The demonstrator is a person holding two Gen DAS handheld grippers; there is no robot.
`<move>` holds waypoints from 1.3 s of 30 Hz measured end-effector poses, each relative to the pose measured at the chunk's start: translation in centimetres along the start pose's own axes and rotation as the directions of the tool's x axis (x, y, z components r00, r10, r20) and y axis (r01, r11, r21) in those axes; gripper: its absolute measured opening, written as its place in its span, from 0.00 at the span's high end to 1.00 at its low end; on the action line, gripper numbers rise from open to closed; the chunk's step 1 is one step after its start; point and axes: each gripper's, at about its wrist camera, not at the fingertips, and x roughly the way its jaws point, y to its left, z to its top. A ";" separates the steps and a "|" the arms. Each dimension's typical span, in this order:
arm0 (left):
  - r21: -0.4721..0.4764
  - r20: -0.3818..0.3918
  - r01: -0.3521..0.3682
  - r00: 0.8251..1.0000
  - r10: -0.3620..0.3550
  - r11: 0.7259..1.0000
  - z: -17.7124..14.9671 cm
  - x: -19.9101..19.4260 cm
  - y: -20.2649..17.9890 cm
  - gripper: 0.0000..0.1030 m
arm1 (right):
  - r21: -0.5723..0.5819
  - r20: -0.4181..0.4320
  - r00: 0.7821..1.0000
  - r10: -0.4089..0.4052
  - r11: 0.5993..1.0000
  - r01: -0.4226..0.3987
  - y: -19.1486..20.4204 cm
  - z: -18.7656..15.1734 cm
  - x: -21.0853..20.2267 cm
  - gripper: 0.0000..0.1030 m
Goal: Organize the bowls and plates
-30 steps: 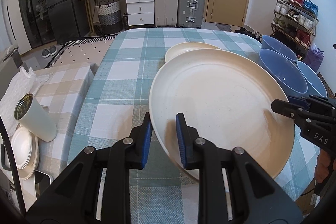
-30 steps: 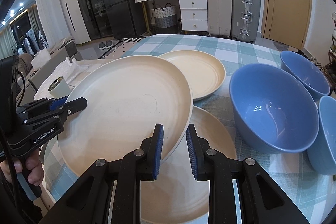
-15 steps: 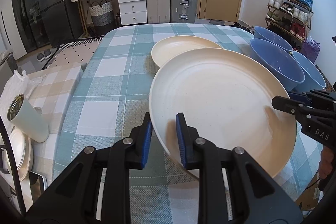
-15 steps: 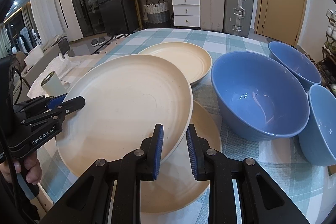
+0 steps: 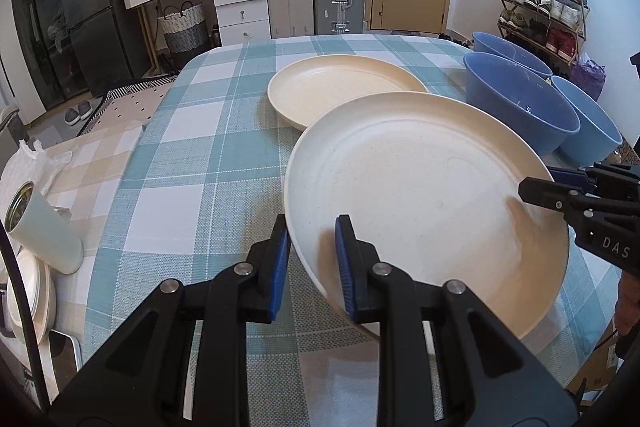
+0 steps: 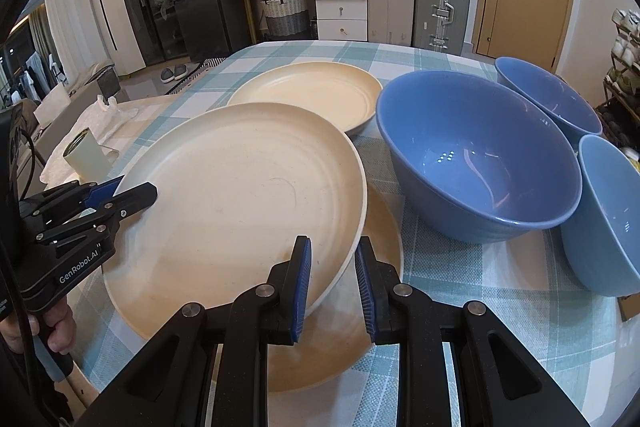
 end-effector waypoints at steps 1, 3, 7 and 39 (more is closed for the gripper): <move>0.001 -0.001 0.001 1.000 -0.001 1.000 0.0 0.1 0.0 0.81 | 0.002 -0.003 1.000 -0.001 1.000 0.001 0.0 -0.1 0.1 0.78; 0.005 -0.006 0.003 1.000 -0.003 1.000 -0.1 0.5 -0.2 0.81 | 0.008 -0.011 1.000 -0.003 1.000 0.003 -0.2 -0.2 0.3 0.78; 0.016 -0.008 0.000 1.000 0.000 1.000 -0.4 0.8 -0.6 0.81 | 0.014 -0.019 1.000 -0.007 1.000 0.007 -0.5 -0.5 0.5 0.78; 0.081 -0.020 -0.007 1.000 0.009 0.997 -1.7 2.1 -3.2 0.81 | 0.014 -0.038 0.996 -0.076 0.997 0.076 -0.8 -1.9 1.5 0.78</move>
